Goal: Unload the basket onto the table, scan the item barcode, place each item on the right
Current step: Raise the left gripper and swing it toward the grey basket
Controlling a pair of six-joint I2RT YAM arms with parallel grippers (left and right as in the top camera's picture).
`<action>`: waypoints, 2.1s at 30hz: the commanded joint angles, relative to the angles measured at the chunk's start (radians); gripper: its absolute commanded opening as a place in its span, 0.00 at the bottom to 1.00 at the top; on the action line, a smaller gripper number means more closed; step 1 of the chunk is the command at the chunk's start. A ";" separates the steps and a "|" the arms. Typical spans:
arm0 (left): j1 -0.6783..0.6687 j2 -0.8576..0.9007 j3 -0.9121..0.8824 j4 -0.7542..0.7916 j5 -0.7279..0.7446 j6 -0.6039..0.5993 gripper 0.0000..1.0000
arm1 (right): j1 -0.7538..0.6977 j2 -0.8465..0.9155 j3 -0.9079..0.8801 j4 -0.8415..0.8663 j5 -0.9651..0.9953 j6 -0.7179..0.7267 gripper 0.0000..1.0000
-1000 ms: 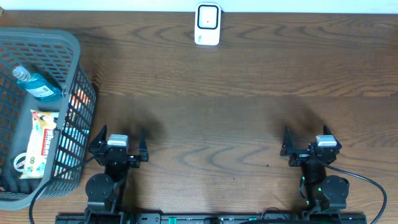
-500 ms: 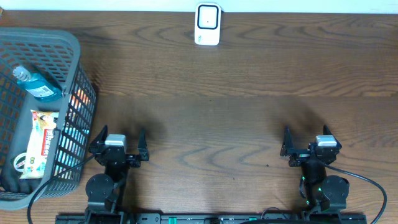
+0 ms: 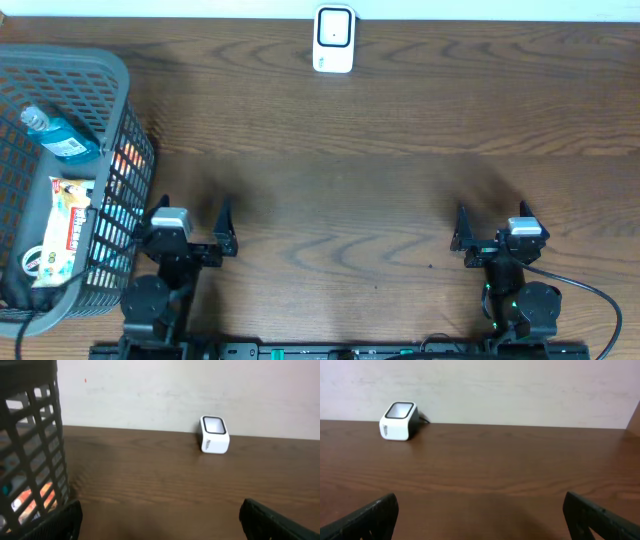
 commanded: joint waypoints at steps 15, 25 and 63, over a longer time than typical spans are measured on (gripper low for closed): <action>0.007 0.222 0.232 -0.064 0.402 -0.069 0.98 | 0.009 -0.003 -0.002 -0.004 -0.008 -0.011 0.99; 0.007 0.255 0.276 -0.044 0.418 -0.153 0.98 | 0.009 -0.003 -0.002 -0.004 -0.008 -0.011 0.99; 0.008 0.612 0.541 -0.213 0.425 -0.155 0.98 | 0.009 -0.003 -0.002 -0.004 -0.008 -0.011 0.99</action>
